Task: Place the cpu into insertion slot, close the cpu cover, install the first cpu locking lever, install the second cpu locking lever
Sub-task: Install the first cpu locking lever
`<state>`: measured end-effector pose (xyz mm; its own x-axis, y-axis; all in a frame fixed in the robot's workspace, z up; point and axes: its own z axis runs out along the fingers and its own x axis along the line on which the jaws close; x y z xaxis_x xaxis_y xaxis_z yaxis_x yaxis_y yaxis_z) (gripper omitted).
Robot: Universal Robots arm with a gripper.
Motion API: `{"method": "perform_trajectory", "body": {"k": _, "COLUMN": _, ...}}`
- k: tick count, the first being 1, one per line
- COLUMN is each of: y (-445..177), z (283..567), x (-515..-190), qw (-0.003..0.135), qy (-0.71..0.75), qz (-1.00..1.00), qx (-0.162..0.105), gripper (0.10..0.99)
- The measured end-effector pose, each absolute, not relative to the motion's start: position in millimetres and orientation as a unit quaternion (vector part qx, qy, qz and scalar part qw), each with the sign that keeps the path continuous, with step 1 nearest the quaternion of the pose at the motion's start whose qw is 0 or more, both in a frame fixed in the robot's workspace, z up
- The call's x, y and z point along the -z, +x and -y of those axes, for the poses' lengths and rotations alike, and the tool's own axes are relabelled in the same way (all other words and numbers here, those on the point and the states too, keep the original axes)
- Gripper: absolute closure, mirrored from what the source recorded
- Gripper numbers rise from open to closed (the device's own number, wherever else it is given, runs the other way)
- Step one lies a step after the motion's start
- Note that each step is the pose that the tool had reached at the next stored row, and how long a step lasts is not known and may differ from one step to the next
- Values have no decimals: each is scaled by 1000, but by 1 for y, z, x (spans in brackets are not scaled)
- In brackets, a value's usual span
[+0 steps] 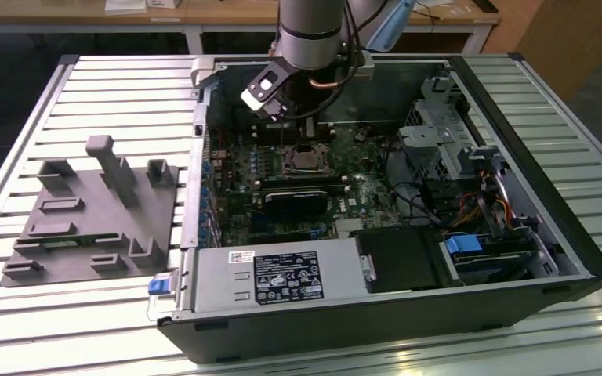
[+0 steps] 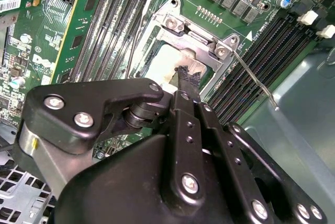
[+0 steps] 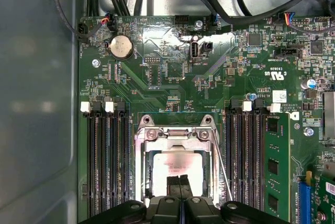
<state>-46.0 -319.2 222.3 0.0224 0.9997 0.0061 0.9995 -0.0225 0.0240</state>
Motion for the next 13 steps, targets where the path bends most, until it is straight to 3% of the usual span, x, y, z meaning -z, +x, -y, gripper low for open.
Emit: {"method": "perform_trajectory", "body": {"k": 13, "y": -46, "z": 319, "x": -222, "qw": 6, "qy": 655, "qz": -756, "qx": -11, "gripper": 984}}
